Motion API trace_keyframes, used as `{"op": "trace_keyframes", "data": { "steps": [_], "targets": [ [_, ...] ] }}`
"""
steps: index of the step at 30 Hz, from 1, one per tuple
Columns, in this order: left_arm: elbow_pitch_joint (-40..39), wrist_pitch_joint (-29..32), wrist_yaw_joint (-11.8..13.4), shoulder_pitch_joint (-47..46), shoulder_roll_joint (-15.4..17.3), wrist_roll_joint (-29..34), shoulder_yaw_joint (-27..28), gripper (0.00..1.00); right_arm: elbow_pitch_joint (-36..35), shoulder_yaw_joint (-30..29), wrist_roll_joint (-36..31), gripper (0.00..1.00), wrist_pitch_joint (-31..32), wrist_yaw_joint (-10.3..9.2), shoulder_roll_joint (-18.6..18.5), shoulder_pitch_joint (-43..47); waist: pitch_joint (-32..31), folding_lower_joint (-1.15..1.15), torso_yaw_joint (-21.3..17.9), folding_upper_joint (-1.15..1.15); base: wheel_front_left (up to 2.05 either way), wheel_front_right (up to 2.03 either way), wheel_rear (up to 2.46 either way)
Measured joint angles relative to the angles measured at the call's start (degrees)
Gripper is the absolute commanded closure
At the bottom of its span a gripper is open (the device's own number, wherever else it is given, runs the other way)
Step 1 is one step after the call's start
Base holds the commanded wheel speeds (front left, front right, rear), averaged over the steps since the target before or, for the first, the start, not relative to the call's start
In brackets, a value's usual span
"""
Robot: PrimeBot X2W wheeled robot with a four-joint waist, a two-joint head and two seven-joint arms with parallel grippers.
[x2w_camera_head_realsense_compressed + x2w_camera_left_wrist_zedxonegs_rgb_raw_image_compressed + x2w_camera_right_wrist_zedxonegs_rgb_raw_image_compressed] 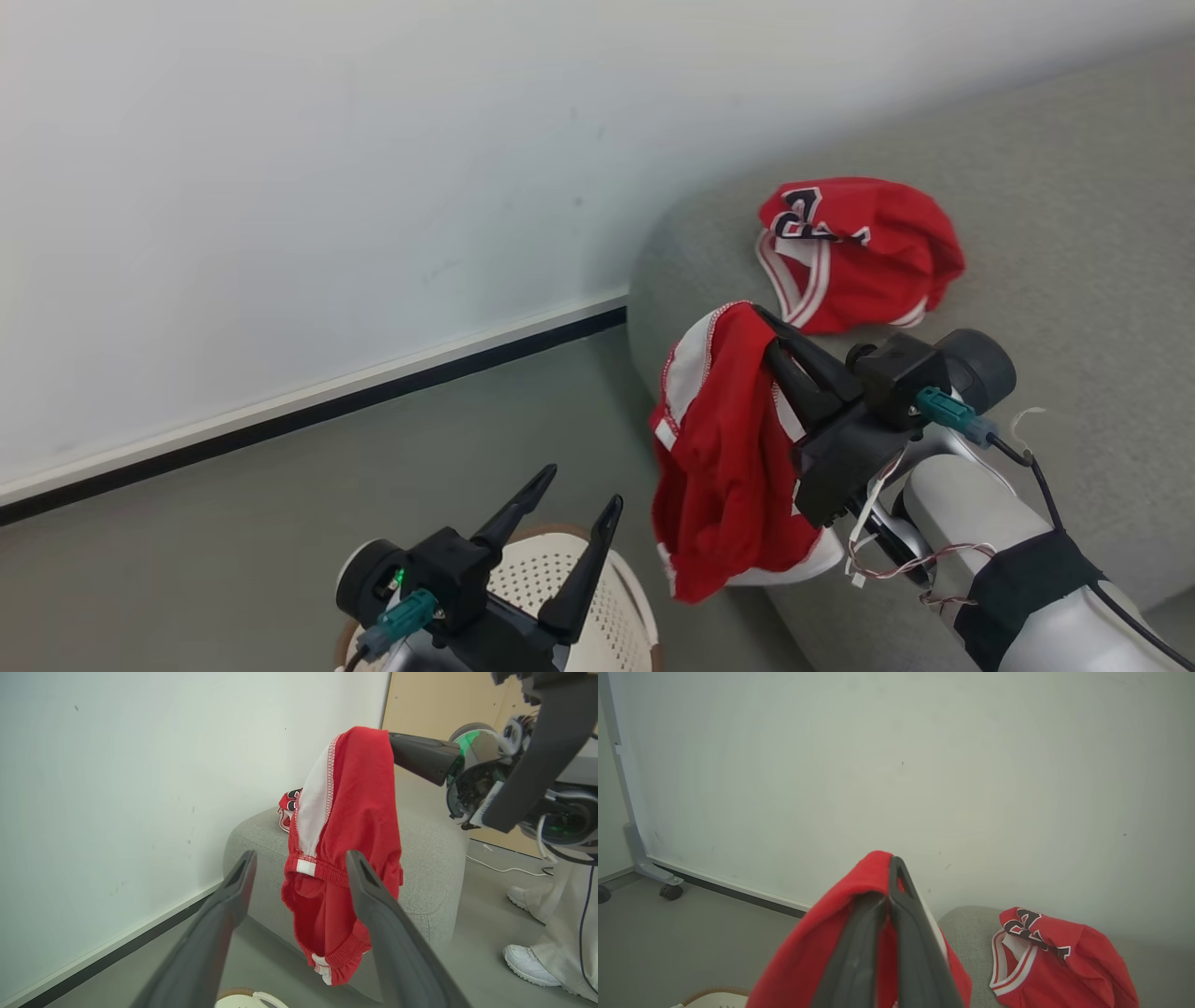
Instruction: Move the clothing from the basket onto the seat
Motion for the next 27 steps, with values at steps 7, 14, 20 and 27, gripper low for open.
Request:
{"op": "trace_keyframes", "data": {
  "steps": [7, 14, 20, 27],
  "targets": [
    [0.2, -0.5, 0.3, 0.2, -0.6, 0.4, -0.8, 0.00, -2.2, -0.7, 0.0, 1.00, 0.0, -0.93, -1.0, 0.2, 0.3, 0.00, -5.4, 0.00, 0.00, 0.00, 0.00],
    [0.5, -1.0, 0.3, 0.2, -1.2, 0.7, -1.6, 0.00, -4.1, -1.7, 0.0, 1.00, 0.0, -1.46, -2.6, 1.9, 1.0, 0.00, -10.5, 0.00, 0.00, 0.00, 0.00],
    [1.4, -1.0, 0.3, 0.0, -1.4, 1.0, -2.1, 0.00, -4.1, -3.3, 0.8, 1.00, 0.0, -1.92, -3.4, 2.3, 2.2, 0.00, -12.3, 0.00, 0.00, 0.00, 0.00],
    [0.9, -0.5, 0.7, 0.0, -1.3, 1.5, -2.7, 0.00, -2.8, -6.6, 2.8, 1.00, 0.0, -1.92, -4.5, -0.4, 4.3, 0.00, -12.1, 0.00, 0.00, 0.00, 0.00]
  ]
}}
